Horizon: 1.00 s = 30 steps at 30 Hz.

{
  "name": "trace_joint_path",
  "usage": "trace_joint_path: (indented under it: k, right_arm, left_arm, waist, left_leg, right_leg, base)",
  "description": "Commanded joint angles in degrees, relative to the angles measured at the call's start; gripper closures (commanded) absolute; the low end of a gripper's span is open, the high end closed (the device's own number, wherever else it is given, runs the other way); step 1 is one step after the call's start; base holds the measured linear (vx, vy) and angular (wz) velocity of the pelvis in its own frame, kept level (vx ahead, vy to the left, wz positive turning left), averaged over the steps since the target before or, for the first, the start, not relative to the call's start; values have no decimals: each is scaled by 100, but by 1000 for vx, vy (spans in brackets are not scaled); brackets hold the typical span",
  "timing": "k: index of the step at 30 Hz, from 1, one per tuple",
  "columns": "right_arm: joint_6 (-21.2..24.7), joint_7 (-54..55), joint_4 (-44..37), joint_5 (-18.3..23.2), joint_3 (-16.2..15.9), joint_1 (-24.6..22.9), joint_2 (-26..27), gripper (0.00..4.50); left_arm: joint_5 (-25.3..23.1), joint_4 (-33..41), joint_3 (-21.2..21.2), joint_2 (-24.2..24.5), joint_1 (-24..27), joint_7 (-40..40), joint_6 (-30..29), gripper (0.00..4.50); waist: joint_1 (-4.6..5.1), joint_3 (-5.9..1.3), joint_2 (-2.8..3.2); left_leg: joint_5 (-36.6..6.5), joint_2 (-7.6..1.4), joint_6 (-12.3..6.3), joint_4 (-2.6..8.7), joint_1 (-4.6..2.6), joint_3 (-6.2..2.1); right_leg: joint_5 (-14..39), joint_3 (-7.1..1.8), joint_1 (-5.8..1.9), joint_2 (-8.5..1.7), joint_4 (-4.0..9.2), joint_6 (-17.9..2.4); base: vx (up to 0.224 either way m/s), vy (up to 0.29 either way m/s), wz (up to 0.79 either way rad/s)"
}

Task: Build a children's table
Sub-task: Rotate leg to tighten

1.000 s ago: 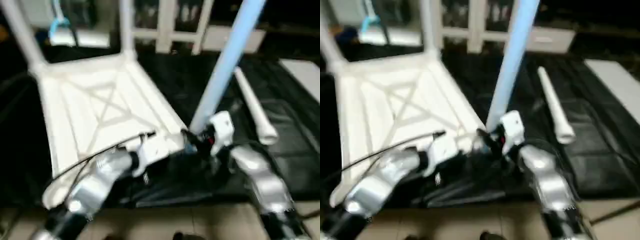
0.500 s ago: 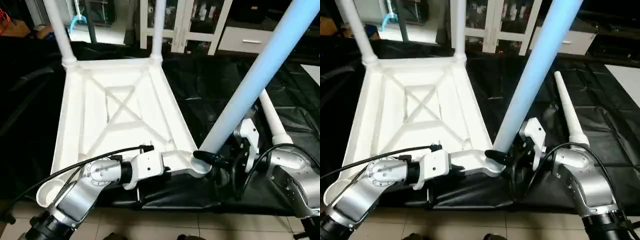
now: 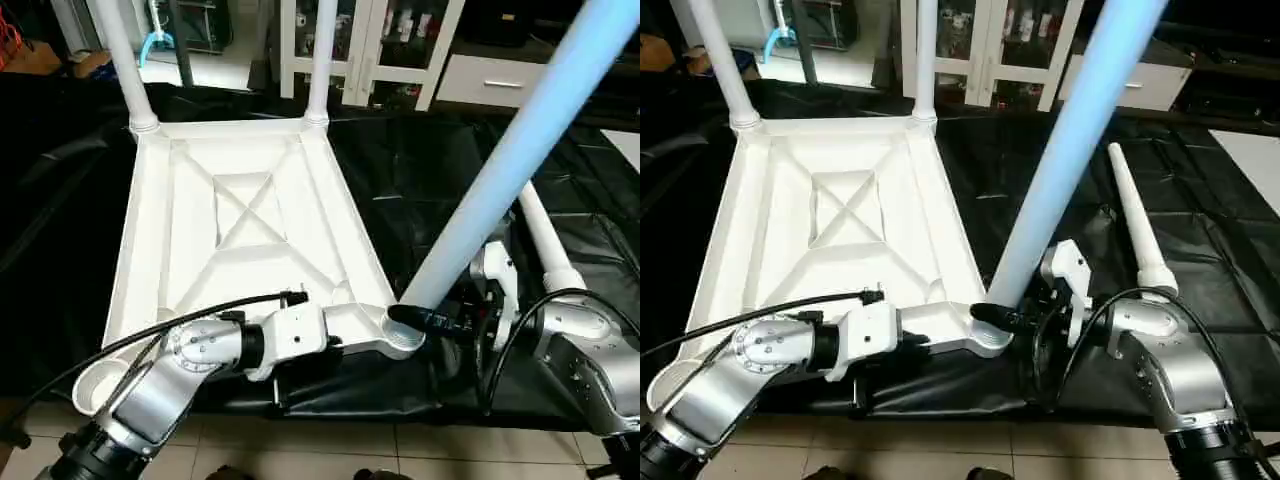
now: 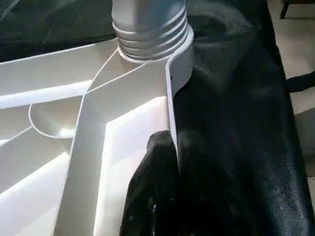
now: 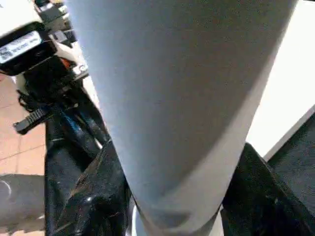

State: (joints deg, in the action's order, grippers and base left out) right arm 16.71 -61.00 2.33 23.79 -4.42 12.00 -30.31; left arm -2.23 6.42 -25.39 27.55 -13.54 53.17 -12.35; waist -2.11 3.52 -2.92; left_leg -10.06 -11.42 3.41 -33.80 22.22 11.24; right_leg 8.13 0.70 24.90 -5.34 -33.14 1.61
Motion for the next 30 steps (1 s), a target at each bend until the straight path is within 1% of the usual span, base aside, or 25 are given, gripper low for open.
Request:
trace_joint_path:
  k: [1, 2, 3, 4, 5, 6, 7, 8, 9, 10, 11, 13, 14, 15, 16, 17, 18, 21, 22, 24, 25, 26, 27, 29, 30]
  right_arm:
    - [90, 661, 289, -367, 107, 76, 23, 251]
    - [220, 1575, 521, -783, 100, 184, 307, 254]
    - [434, 2352, 699, -966, 189, 293, 627, 255]
    - [565, 2705, 779, -995, 258, 355, 797, 257]
    - [565, 2705, 779, -995, 258, 355, 797, 259]
    - [643, 3150, 872, -1084, 326, 437, 1001, 260]
    - [829, 4081, 1102, -1325, 407, 635, 1429, 260]
    - [775, 4518, 1266, -1411, 456, 758, 1675, 261]
    - [775, 4518, 1266, -1411, 456, 758, 1675, 261]
    - [729, 4736, 1356, -1449, 483, 823, 1807, 261]
    - [723, 4765, 1368, -1453, 486, 832, 1825, 262]
    - [160, 5648, 1909, -1752, 406, 1156, 2444, 262]
    - [32, 5707, 2147, -1737, 301, 1301, 2648, 262]
    - [3, 5676, 2164, -1705, 303, 1316, 2671, 262]
    - [-78, 5434, 2157, -1529, 302, 1372, 2758, 262]
    - [-88, 5321, 2124, -1466, 302, 1385, 2783, 262]
    - [-80, 5201, 2075, -1440, 276, 1391, 2778, 262]
    - [-241, 4444, 1667, -1391, 35, 1282, 2551, 262]
    - [-323, 3989, 1323, -1230, -21, 1164, 2365, 206]
    - [-356, 3433, 850, -883, 74, 992, 2128, 192]
    - [-274, 3254, 722, -698, 140, 948, 2084, 179]
    - [-207, 2850, 509, -478, 152, 853, 1856, 170]
    - [-117, 2342, 284, -255, 157, 728, 1538, 163]
    - [177, 1620, 28, 88, 217, 548, 1108, 149]
    - [193, 1400, -3, 130, 241, 490, 951, 136]
  left_arm:
    - [1, 115, -95, -121, -29, -24, -85, 450]
    - [-162, 45, -100, -315, -148, -331, -534, 450]
    - [-260, -17, -125, -495, -249, -538, -855, 450]
    - [-290, -54, -141, -582, -301, -614, -978, 450]
    - [-290, -54, -141, -582, -301, -614, -978, 450]
    - [-341, -101, -151, -725, -365, -760, -1198, 450]
    - [-491, -226, -139, -1118, -517, -1199, -1932, 450]
    - [-546, -357, -55, -1417, -617, -1540, -2288, 450]
    - [-546, -357, -55, -1417, -617, -1540, -2288, 450]
    - [-571, -432, 0, -1584, -672, -1731, -2470, 450]
    - [-574, -442, 7, -1607, -679, -1756, -2494, 450]
    - [-566, -870, 198, -2269, -986, -2326, -2782, 450]
    - [-604, -960, 191, -2347, -1062, -2362, -2704, 450]
    - [-610, -957, 180, -2329, -1061, -2344, -2669, 450]
    - [-626, -914, 129, -2207, -1045, -2241, -2487, 450]
    - [-629, -888, 112, -2153, -1035, -2201, -2425, 450]
    - [-636, -866, 102, -2104, -1023, -2174, -2372, 450]
    - [-625, -802, 92, -1811, -925, -1949, -1885, 450]
    - [-530, -678, 92, -1589, -811, -1710, -1618, 450]
    - [-390, -488, 86, -1255, -620, -1279, -1119, 450]
    - [-367, -451, 69, -1160, -574, -1159, -932, 450]
    - [-313, -369, -6, -926, -477, -884, -402, 450]
    - [-234, -267, -31, -732, -366, -649, -76, 450]
    - [-116, -187, 61, -640, -249, -567, 57, 450]
    - [-20, -140, 107, -637, -209, -495, 60, 450]
  waist:
    - [14, -311, -13]
    - [36, -308, -33]
    - [72, -292, -27]
    - [123, -290, -7]
    - [123, -290, -7]
    - [190, -292, -22]
    - [240, -278, -42]
    - [273, -270, -30]
    - [338, -263, -29]
    - [346, -277, -24]
    - [374, -270, -38]
    - [449, -261, 31]
    - [519, -269, 34]
    - [538, -273, 41]
    - [573, -237, 66]
    - [581, -217, 88]
    - [611, -203, 79]
    - [599, -210, 59]
    - [573, -211, 69]
    - [517, -214, 64]
    - [507, -222, 52]
    - [460, -220, 74]
    - [427, -221, 82]
    - [307, -191, 93]
    - [249, -178, 97]
  left_leg:
    - [-1733, -135, -137, 444, -100, -43]
    - [-1777, -126, -96, 447, -91, -44]
    - [-1792, -114, 12, 457, -87, -44]
    - [-1918, -84, 157, 472, -67, -76]
    - [-1918, -84, 157, 472, -67, -76]
    - [-2244, -80, 276, 479, -73, -115]
    - [-2455, -70, 309, 461, -95, -121]
    - [-2533, -61, 326, 461, -100, -129]
    - [-2753, -43, 374, 440, -126, -158]
    - [-2826, -32, 368, 429, -134, -186]
    - [-2879, -41, 354, 435, -118, -188]
    - [-3129, -46, 324, 462, -102, -258]
    - [-3299, -52, 333, 489, -94, -314]
    - [-3408, -61, 317, 504, -99, -341]
    - [-3673, -115, 263, 575, -118, -381]
    - [-3797, -118, 257, 591, -133, -394]
    - [-3907, -110, 255, 588, -160, -387]
    - [-3737, -73, 233, 528, -197, -357]
    - [-3619, -69, 219, 527, -170, -365]
    - [-3375, -107, 168, 547, -149, -326]
    - [-3283, -98, 145, 545, -130, -322]
    - [-3145, -95, 99, 542, -127, -307]
    - [-3094, -109, 86, 542, -135, -302]
    - [-3003, -139, 35, 542, -201, -233]
    - [-2970, -146, 46, 533, -244, -183]
  right_leg:
    - [1805, -71, -220, -92, 336, -933]
    - [1933, -68, -221, -92, 348, -904]
    - [2132, -70, -192, -84, 365, -845]
    - [2525, -50, -204, -97, 382, -730]
    - [2525, -50, -204, -97, 382, -730]
    - [2949, -12, -195, -96, 431, -524]
    - [3167, -6, -152, -85, 459, -431]
    - [3283, 1, -123, -82, 485, -413]
    - [3580, 53, -100, -73, 544, -308]
    - [3655, 85, -119, -72, 558, -239]
    - [3659, 91, -134, -75, 572, -209]
    - [3569, 184, -159, -100, 626, -234]
    - [3478, 296, -221, -103, 658, -255]
    - [3401, 336, -256, -99, 672, -263]
    - [2966, 385, -304, -118, 672, -398]
    - [2913, 405, -303, -120, 679, -437]
    - [2903, 415, -296, -129, 706, -491]
    - [3138, 395, -257, -189, 754, -518]
    - [3214, 387, -287, -212, 749, -497]
    - [2976, 306, -263, -221, 687, -641]
    - [2916, 304, -277, -216, 669, -670]
    - [2884, 280, -277, -214, 660, -708]
    - [2867, 263, -273, -222, 654, -718]
    - [2778, 180, -221, -176, 613, -759]
    - [2713, 138, -156, -160, 606, -825]
  base:
    - [0, 0, 0]
    - [0, 0, 0]
    - [0, 0, 0]
    - [-52, -3, -10]
    - [-52, -3, -10]
    - [-57, 1, -13]
    - [0, 0, 0]
    - [0, 0, 0]
    - [-53, 7, -8]
    - [-54, 18, -12]
    - [-54, 18, -12]
    - [0, 0, 0]
    - [0, 0, 0]
    - [0, 0, 0]
    - [0, 0, 0]
    - [0, 0, 0]
    - [0, 0, 0]
    - [0, 0, 0]
    - [0, 0, 0]
    - [0, 0, 0]
    - [0, 0, 0]
    - [0, 0, 0]
    - [0, 0, 0]
    - [0, 0, 0]
    - [0, 0, 0]
